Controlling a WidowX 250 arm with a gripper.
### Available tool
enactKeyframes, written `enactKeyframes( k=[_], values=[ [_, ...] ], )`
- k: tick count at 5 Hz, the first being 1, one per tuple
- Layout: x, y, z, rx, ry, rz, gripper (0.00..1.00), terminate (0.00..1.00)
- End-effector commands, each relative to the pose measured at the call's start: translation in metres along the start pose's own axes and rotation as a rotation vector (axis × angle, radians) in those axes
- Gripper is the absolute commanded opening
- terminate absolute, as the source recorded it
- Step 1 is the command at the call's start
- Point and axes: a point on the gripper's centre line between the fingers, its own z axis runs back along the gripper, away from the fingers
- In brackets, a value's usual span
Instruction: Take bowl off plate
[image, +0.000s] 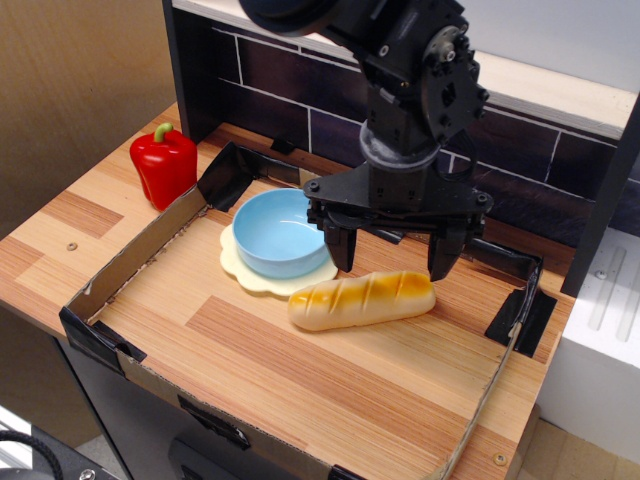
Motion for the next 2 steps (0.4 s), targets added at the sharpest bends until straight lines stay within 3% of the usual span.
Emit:
enactKeyframes(
  k=[1,2],
  values=[
    [0.000,0.000,0.000,0.000,0.000,0.000,1.00,0.00],
    [0.003,0.026,0.022,-0.038,0.003,0.077,1.00,0.00]
  ],
)
